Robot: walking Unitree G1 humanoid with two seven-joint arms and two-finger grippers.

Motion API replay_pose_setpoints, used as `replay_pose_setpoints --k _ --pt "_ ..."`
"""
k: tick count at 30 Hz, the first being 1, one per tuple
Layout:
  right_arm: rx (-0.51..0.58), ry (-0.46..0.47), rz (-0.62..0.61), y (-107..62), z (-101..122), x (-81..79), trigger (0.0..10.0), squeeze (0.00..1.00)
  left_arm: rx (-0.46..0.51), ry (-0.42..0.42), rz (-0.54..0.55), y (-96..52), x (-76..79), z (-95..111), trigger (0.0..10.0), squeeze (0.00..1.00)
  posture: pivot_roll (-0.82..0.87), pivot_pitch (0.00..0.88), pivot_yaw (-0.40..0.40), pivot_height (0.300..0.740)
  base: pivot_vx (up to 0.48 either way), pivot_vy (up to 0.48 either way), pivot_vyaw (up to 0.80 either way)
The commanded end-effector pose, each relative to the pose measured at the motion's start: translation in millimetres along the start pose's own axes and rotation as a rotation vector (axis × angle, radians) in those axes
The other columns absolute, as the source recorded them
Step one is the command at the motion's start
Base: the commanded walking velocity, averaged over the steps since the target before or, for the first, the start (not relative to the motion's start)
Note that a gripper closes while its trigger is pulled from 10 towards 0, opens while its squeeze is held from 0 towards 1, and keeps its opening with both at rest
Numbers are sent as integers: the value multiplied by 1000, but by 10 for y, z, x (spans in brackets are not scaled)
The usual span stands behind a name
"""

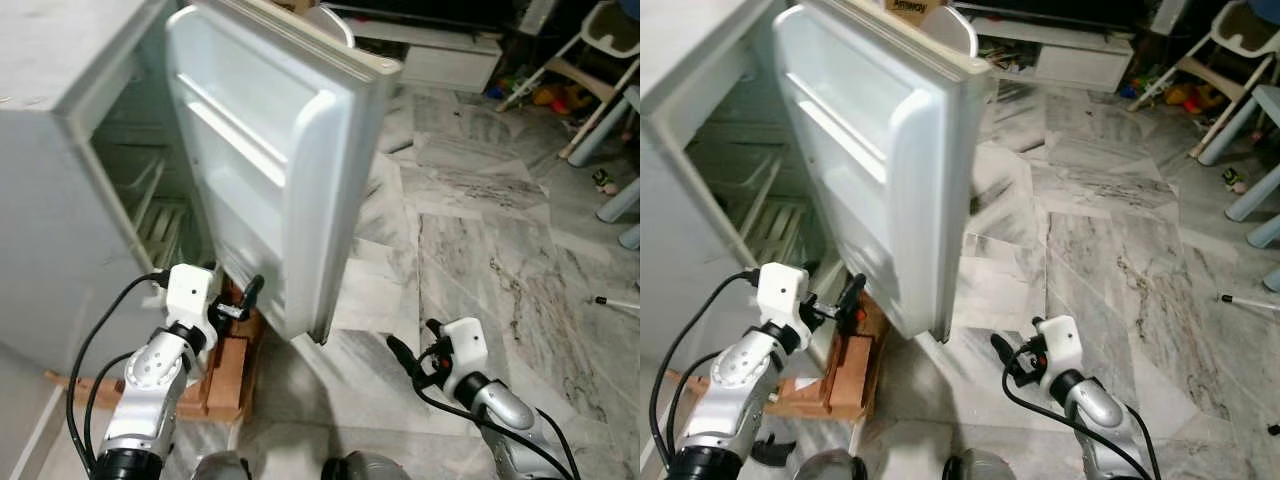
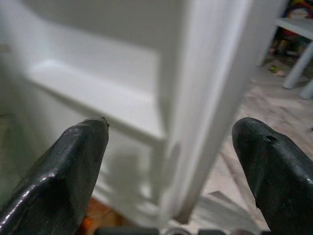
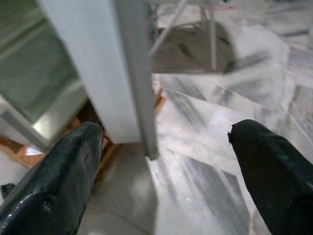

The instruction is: Restocking fridge

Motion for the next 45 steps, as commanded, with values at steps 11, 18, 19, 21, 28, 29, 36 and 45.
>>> replay_pose_setpoints --k 11,18,19,21,28,29,36,45 --pt "27 -32 4 74 56 23 10000 0 23 41 -56 181 105 95 10000 0 95 34 -67 740 335 -334 0" --pt "41 -39 6 100 61 -13 10000 0 28 91 -14 451 -46 208 10000 0 83 32 -64 740 444 0 0" --pt "43 -40 6 101 59 -16 10000 0 28 91 -8 483 -65 225 10000 0 81 31 -62 740 461 0 0" --pt "45 -41 4 100 56 -20 10000 0 28 106 2 550 -97 265 10000 0 78 30 -61 740 461 0 0" --pt "41 -34 -16 102 -2 -4 10000 0 89 149 -87 820 167 524 10000 0 65 30 -53 740 462 0 0" --pt "37 -32 -19 105 -17 3 10000 0 103 156 -119 848 258 567 10000 0 65 30 -53 740 465 0 0" --pt "12 -24 -45 103 -100 66 10000 0 181 171 -229 902 593 727 10000 0 56 29 -49 740 230 0 0" --pt "16 -47 -84 44 -140 163 10000 0 65 132 -4 534 -70 264 10000 0 83 50 -50 740 0 0 0"
Point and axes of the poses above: a point about 5 cm out from each wrist's last joint towards the gripper, its own y axis pointing out of the wrist towards the gripper, its own z axis along the axis of the wrist's last joint, x = y × z, the point moved 4 cm from there along y, pointing out of the wrist towards the gripper, and after that the axes turned 15 degrees about y, right-handed, at the moved point
